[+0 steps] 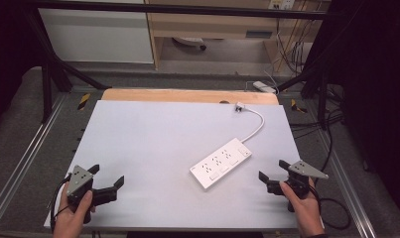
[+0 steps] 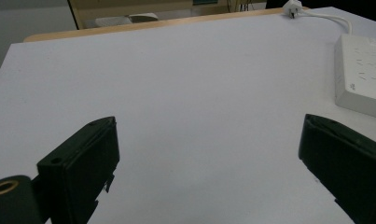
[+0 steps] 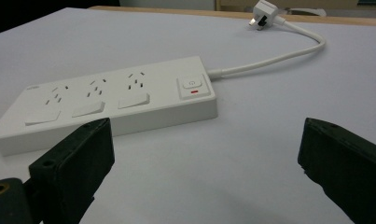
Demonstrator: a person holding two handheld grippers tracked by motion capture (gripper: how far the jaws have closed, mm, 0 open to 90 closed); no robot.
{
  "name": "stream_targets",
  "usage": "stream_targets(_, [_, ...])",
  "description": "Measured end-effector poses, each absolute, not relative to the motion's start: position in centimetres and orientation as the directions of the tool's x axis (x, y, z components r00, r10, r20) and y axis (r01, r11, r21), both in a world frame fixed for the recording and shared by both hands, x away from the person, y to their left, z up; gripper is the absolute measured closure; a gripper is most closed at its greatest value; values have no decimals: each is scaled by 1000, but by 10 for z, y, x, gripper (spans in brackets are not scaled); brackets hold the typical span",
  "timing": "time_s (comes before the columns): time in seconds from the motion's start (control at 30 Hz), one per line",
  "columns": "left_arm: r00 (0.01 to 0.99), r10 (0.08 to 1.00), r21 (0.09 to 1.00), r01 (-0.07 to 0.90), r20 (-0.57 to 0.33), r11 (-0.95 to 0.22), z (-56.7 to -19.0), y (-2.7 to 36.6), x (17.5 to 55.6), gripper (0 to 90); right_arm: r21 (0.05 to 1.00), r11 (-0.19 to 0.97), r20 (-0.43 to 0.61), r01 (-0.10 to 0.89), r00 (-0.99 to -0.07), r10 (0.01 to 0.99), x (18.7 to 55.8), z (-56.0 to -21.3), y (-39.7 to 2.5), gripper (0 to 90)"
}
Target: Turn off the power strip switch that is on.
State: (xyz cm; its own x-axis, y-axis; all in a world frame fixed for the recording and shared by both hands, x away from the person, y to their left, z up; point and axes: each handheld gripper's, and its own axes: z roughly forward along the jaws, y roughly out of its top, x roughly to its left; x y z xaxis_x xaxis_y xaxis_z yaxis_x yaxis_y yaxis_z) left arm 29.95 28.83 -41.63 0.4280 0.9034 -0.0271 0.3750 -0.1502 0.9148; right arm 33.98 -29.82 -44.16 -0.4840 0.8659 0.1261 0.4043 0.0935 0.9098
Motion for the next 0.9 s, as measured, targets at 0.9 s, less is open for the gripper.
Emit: stream_targets(0.9, [433,901,914,376,-29,-152,-416,289,299,50,910,43,185,412,-496,848,332,-426,-302,37])
